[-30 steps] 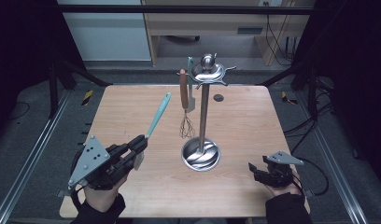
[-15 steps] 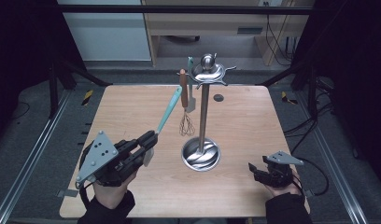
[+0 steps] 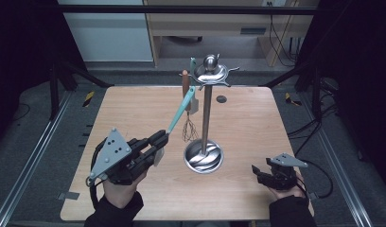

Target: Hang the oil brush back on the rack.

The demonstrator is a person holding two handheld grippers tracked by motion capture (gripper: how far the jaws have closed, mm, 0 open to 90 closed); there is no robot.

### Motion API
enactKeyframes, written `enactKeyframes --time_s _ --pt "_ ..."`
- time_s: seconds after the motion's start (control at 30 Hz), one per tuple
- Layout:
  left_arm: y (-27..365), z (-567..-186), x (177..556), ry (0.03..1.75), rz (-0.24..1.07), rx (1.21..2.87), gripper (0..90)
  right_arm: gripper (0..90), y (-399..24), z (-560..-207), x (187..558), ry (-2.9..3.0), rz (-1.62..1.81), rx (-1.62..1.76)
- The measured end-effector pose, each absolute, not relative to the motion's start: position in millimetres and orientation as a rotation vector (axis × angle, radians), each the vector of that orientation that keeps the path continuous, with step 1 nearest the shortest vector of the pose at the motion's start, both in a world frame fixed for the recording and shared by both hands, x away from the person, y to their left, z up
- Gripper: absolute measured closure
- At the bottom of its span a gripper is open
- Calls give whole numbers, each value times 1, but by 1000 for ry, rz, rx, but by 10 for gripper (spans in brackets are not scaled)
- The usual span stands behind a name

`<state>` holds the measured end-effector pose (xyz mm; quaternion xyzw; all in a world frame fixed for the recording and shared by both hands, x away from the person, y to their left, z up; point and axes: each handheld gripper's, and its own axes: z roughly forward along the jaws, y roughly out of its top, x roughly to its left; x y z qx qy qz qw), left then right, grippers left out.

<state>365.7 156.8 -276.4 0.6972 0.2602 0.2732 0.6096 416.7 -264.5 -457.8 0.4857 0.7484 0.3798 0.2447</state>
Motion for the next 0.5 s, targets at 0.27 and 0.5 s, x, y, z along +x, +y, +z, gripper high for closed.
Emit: enactKeyframes --time_s 0.27,0.5 --pt "150 -275 368 597 633 1624 823 357 -265 -458 417 2044 1037 1321" --pt "145 -275 370 587 657 1635 823 357 -265 -458 417 2044 1038 1325"
